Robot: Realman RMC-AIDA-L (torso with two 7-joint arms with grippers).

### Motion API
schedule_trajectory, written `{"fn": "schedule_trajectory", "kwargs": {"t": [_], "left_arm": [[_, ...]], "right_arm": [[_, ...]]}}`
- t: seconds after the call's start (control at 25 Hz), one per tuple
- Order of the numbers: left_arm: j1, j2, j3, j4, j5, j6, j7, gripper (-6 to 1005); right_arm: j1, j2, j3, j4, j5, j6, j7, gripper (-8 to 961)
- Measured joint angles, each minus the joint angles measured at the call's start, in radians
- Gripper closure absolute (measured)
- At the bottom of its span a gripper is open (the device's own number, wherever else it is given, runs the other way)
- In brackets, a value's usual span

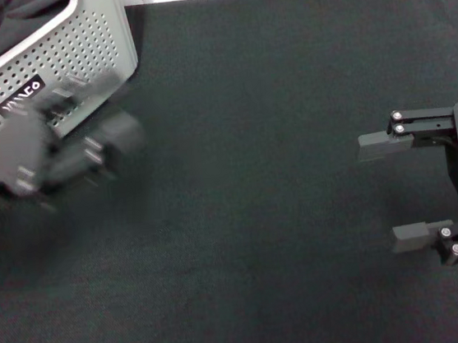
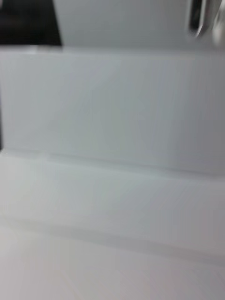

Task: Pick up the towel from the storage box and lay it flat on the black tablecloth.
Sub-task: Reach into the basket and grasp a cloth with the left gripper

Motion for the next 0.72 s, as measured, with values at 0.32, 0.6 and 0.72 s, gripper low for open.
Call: {"fn": "schedule_trajectory", "kwargs": {"t": [0.32, 0.6, 0.72], "left_arm": [[0.01, 0.026, -0.198, 0.146, 0.037, -0.182, -0.23, 290], [0.04, 0.012, -0.232, 0.349, 0.053, -0.295, -0.329, 291], [0.062, 0.006, -0.287, 0.4, 0.061, -0.3, -0.346, 291]], "right_arm": [[-0.016, 0.0, 0.002, 0.01, 0.002, 0.008, -0.03, 188], [-0.013, -0.002, 0.012, 0.018, -0.002, 0.019, -0.04, 189], [-0.01, -0.002, 0.012, 0.022, -0.003, 0.025, -0.041, 189]]}}
